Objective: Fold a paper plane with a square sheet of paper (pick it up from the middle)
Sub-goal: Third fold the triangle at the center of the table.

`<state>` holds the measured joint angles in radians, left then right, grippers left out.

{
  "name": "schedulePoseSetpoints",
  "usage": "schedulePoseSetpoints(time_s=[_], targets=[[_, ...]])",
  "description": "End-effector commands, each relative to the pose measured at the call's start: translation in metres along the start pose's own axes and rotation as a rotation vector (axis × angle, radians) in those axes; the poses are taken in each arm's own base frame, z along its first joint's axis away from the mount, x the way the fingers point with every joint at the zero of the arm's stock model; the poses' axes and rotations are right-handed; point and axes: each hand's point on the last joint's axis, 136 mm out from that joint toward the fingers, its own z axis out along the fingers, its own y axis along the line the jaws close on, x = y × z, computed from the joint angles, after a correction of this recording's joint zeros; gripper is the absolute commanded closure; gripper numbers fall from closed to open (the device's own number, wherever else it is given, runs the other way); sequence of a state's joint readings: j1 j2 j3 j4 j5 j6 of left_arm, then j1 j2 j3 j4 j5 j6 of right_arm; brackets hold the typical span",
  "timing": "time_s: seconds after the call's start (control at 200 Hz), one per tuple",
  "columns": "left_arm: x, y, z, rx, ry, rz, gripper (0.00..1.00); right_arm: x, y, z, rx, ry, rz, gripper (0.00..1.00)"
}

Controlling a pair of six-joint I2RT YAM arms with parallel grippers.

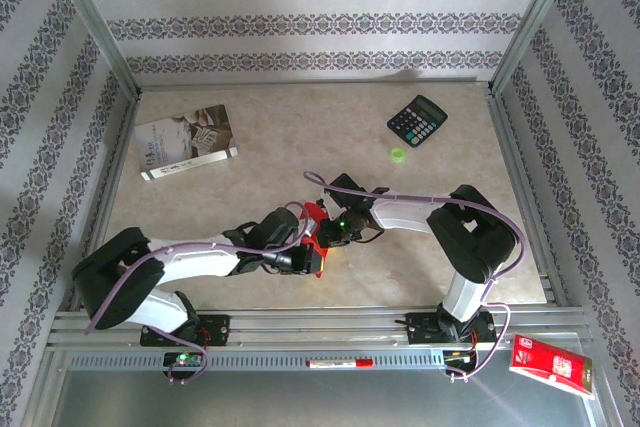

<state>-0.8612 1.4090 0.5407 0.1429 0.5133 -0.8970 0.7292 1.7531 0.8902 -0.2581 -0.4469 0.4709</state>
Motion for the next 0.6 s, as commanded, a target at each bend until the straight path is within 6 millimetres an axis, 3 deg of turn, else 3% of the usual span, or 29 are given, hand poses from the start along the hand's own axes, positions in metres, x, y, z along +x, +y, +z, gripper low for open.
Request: schedulePoseSetpoints(time_s=[0.0,0.175,0.34,0.43,0.595], targets=[[-0.019,0.01,-0.009,-0.028,-0.077,-0.048,0.93,0.028,-0.023,0.013,0.084,0.101,0.03,0.9],[-0.029,0.021,-0.007,-0.056,-0.08,-0.065,0.96,0.029,-0.024,0.015,0.085,0.104,0.035,0.91],[-0.032,0.02,0.003,-0.043,-0.056,-0.064,0.96,0.028,-0.023,0.016,0.083,0.103,0.035,0.91],[-0.03,0.022,0.008,-0.044,-0.035,-0.069,0.96,0.029,-0.023,0.016,0.084,0.105,0.036,0.91],[-0.017,0.042,0.013,-0.098,-0.003,-0.086,0.96,0.029,-0.024,0.016,0.087,0.107,0.037,0.91]])
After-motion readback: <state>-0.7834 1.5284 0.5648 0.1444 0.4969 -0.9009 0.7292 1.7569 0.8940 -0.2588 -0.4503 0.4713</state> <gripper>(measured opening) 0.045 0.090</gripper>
